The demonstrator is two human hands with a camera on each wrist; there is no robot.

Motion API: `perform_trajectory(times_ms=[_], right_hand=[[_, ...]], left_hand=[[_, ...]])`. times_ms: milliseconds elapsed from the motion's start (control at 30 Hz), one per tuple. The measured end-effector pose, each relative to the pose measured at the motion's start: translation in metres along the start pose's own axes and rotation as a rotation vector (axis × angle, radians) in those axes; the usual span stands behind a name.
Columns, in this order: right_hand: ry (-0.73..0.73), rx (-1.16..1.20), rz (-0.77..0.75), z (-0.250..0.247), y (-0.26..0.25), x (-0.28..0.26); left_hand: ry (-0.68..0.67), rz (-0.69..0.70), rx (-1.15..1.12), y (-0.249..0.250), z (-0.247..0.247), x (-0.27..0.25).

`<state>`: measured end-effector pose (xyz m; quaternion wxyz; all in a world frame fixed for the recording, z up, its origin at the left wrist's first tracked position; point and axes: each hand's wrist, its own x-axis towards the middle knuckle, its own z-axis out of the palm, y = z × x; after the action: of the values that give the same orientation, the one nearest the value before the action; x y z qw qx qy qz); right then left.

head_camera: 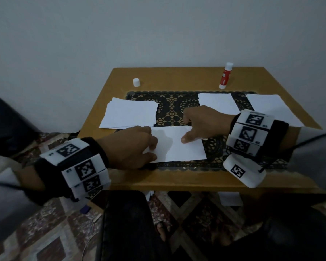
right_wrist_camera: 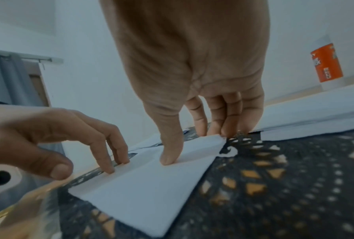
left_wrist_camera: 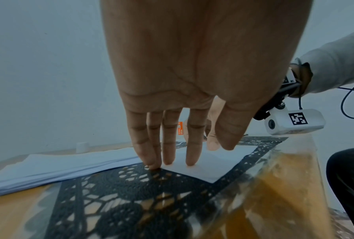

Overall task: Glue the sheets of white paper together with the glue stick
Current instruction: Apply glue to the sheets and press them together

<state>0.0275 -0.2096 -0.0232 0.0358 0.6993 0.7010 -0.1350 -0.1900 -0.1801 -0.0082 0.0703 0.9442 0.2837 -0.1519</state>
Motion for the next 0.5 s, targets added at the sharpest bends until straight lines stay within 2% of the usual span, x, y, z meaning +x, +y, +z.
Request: perform_trajectory(times_ms=[133,333,500], right_hand=[[-0.015,0.085,0.065,0.0004,-0.0007,0.0022],[0.049,0.177,0.121,0.0028,-0.005,0.0019],[0.001,0.18,0.183,0.0003,-0.0079,-0.0009]], left_hand=[[0.013,-0.003,-0.01,0.0007,0.0014,0.0023],[0.021,-0.016,-0.037,-0.0021,0.0011,0.0029],[0.054,-0.042,-0.098,-0.0031,0.0017,0.0051]])
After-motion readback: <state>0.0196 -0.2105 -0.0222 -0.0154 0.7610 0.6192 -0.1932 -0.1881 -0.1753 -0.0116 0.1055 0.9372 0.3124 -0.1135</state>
